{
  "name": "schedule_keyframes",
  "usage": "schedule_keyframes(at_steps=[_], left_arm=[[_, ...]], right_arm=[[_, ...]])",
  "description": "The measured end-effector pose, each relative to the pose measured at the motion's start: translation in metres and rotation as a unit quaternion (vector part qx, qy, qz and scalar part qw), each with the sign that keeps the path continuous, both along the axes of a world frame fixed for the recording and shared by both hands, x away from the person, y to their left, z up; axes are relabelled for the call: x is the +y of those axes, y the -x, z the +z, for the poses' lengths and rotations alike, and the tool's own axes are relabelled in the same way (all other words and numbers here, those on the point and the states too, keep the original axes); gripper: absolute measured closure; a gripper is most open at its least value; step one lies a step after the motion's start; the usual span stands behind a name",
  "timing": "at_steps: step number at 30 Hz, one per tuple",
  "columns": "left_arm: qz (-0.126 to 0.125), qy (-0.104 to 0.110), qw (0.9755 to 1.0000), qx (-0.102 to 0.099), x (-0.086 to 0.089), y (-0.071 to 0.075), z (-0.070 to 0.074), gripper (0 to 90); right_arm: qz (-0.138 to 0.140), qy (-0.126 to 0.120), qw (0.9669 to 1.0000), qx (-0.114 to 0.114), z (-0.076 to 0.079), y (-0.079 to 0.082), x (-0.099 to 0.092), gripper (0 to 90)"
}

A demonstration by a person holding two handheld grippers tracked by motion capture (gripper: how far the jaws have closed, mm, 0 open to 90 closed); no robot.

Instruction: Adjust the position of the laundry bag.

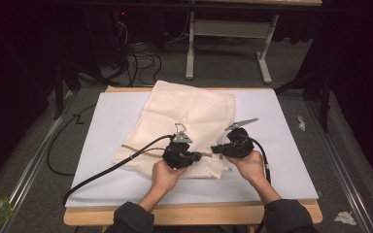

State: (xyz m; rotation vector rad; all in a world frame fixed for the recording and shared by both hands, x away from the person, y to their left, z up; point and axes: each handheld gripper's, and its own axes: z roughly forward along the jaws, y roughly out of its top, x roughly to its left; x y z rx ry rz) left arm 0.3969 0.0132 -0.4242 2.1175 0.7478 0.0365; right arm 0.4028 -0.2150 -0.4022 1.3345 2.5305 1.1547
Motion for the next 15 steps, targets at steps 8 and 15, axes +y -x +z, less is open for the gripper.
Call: schedule_keyframes(at_steps=[8,15], left_arm=[[-0.001,0.011,0.9999,0.006,0.0003,-0.0016,0.0004,87.3],[0.002,0.007,1.0,0.003,0.0031,-0.0012,0.0022,87.3]], right_arm=[[0.005,-0.002,1.0,-0.004,-0.0001,-0.0002,-0.0027,89.2],[0.004,-0.007,0.9999,-0.011,0.0015,0.0015,-0.0049,89.2]])
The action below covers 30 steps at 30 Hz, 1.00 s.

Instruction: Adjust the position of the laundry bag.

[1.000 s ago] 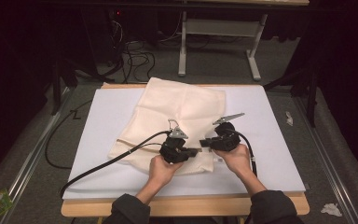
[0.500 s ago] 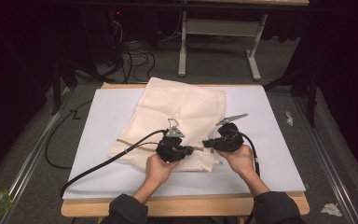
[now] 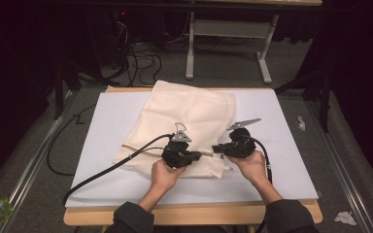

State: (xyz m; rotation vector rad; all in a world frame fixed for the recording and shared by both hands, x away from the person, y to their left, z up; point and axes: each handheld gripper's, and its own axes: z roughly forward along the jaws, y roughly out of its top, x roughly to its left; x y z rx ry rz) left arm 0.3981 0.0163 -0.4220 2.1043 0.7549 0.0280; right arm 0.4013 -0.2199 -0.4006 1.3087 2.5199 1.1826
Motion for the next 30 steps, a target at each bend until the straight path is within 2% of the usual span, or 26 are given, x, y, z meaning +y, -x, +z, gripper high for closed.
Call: schedule_keyframes(at_steps=[13,30], left_arm=[[0.013,-0.01,0.9998,-0.01,0.009,-0.002,0.003,87.2],[0.021,-0.008,0.9997,-0.007,0.015,-0.003,0.001,87.2]], right_arm=[[-0.007,-0.005,1.0,0.0,0.002,0.001,-0.008,89.2],[-0.007,-0.009,0.9999,-0.003,-0.002,0.0,-0.011,89.1]])
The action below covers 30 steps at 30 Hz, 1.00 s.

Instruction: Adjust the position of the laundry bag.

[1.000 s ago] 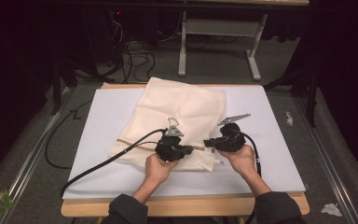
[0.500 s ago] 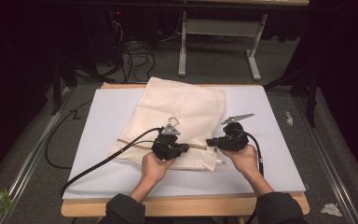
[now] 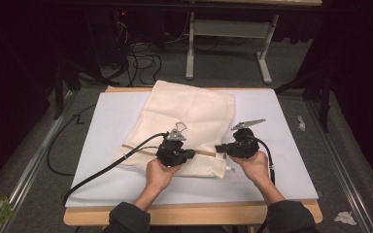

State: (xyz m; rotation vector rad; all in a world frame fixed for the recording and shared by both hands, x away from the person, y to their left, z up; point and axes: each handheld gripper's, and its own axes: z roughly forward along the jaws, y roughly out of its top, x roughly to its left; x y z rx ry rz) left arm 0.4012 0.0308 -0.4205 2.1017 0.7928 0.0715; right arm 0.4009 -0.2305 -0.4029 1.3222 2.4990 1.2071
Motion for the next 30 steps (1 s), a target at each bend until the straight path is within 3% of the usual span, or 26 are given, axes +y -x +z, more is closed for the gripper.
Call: schedule_keyframes(at_steps=[6,9,30], left_arm=[[0.002,0.001,1.0,-0.002,0.002,-0.001,0.002,87.2],[0.009,-0.006,0.9999,-0.013,0.003,0.001,0.004,87.1],[0.028,-0.006,0.9995,-0.011,0.02,-0.003,0.01,87.2]], right_arm=[[0.0,0.001,1.0,0.001,0.001,0.0,0.0,89.1],[0.0,0.004,1.0,0.001,0.002,0.001,0.001,89.2],[-0.015,0.003,0.9999,0.0,0.001,0.001,-0.011,89.2]])
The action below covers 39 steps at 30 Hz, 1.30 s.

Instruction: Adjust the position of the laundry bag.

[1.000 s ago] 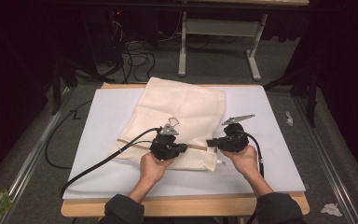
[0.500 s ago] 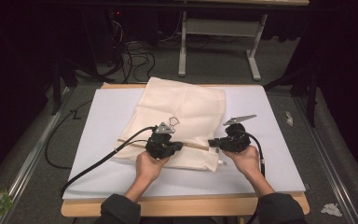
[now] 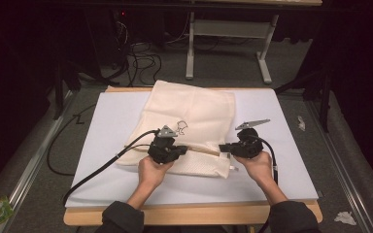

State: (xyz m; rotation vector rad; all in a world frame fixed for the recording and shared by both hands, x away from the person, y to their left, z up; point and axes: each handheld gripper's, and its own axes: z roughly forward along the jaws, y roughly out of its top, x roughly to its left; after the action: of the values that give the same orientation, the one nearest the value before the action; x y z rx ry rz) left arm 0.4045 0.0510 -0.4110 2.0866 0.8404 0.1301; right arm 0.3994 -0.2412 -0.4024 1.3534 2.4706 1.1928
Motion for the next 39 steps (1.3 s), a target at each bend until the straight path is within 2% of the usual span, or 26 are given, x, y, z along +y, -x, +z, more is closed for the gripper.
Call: schedule_keyframes(at_steps=[6,14,21,27,30,34,39], left_arm=[[0.01,-0.002,0.9999,0.003,0.008,-0.002,-0.002,87.2],[0.014,-0.002,0.9999,-0.005,0.011,-0.002,0.0,87.2],[0.014,0.005,0.9999,-0.002,0.015,-0.005,0.0,87.3],[0.024,0.012,0.9996,-0.006,0.022,-0.005,0.001,87.3],[0.023,0.011,0.9997,-0.002,0.023,-0.007,0.0,87.3],[0.029,0.015,0.9994,-0.008,0.028,-0.004,0.002,87.3],[0.039,0.013,0.9992,-0.003,0.036,-0.005,0.0,87.3]], right_arm=[[-0.005,0.0,1.0,-0.001,-0.001,-0.001,-0.003,89.2],[-0.009,0.004,1.0,-0.002,-0.003,-0.003,-0.002,89.2],[-0.013,0.008,0.9999,-0.003,-0.004,-0.005,-0.002,89.2],[-0.02,0.013,0.9997,-0.004,-0.003,-0.005,-0.006,89.3],[-0.024,0.022,0.9993,-0.018,-0.001,-0.004,-0.004,89.3],[-0.024,0.019,0.9994,-0.016,-0.003,-0.006,-0.004,89.2],[-0.026,0.023,0.9992,-0.019,-0.003,-0.007,-0.005,89.2]])
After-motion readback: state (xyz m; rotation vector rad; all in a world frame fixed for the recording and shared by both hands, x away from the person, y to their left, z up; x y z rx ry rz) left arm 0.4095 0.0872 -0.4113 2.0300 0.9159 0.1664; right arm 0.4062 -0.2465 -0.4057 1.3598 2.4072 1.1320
